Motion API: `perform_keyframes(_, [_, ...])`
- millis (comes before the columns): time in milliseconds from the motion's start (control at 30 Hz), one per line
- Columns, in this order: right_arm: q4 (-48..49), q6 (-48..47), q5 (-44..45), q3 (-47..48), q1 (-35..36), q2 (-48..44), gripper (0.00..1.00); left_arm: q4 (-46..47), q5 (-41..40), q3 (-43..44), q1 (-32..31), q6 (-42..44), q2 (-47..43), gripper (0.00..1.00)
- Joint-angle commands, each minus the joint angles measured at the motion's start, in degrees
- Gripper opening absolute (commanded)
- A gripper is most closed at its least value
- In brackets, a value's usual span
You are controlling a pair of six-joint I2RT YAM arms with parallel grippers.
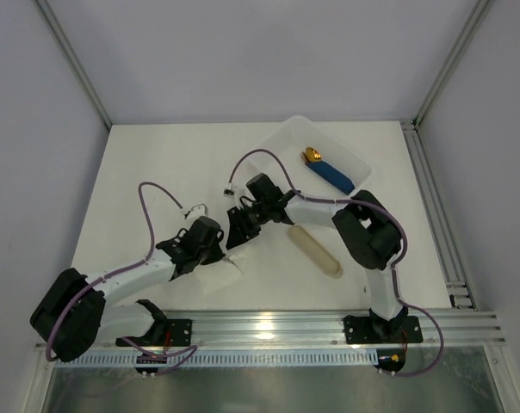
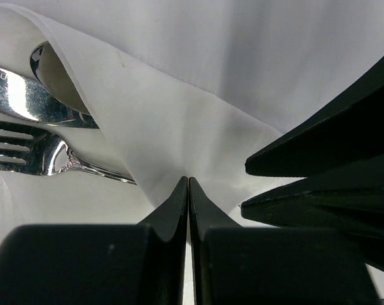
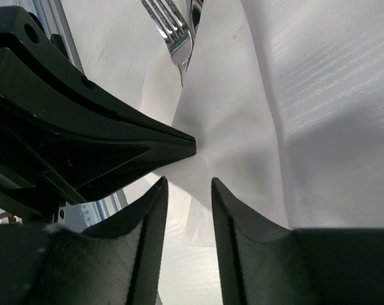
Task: Place the utensils on the paper napkin and roll it up
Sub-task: Roll the napkin at the center of the board.
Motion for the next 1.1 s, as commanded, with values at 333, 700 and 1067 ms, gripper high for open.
perform_keyframes(333, [2.66, 1.35, 0.47, -1.11, 4.16, 2.34, 0.13, -0.54, -0.04, -1.26, 0.29, -0.37, -1.95, 0.00])
perform_keyframes(700, [4.15, 2.66, 2.49, -3.22, 5.03, 3.04, 0.06, -1.06, 0.22, -2.40, 0.11, -0.81, -3.54, 0.00])
perform_keyframes(1067, [4.68, 3.46, 3.89, -3.31, 5.21, 3.74, 0.05, 1.83, 1.36, -3.28, -0.24, -1.51, -0.99, 0.00])
